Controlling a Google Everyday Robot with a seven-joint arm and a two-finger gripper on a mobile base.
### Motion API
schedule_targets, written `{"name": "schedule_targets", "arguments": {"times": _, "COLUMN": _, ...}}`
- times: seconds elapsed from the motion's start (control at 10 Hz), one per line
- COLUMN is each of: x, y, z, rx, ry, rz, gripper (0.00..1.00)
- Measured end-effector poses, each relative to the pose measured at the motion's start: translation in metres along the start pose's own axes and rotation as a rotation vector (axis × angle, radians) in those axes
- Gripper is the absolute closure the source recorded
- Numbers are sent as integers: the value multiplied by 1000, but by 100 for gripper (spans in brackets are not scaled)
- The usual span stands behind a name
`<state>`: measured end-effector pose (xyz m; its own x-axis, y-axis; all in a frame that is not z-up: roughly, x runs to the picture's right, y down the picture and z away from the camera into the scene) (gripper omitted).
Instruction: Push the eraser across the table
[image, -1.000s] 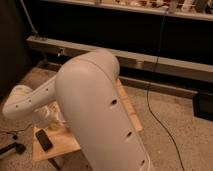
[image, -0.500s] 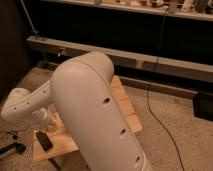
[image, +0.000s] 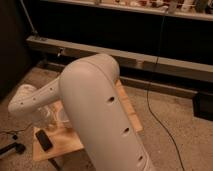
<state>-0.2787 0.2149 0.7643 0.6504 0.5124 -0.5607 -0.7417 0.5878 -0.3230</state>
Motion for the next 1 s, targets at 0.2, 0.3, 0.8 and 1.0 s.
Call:
{"name": "schedule_targets", "arguments": {"times": 0.2, "x": 1, "y": 7, "z": 9, "rx": 21, "ry": 16, "rz": -48, "gripper": 100}}
{"name": "schedule_targets", "arguments": {"times": 0.3, "x": 1, "y": 8, "z": 11, "rx": 25, "ry": 21, "rz": -54, "gripper": 100}}
{"name": "schedule_targets", "arguments": {"times": 0.8, "x": -7, "y": -6, "z": 32, "rx": 44, "ry": 55, "rz": -18, "gripper": 100}}
{"name": "schedule_targets", "arguments": {"times": 1.0, "x": -12, "y": -15, "z": 43, "rx": 39, "ry": 73, "rz": 17, "gripper": 100}}
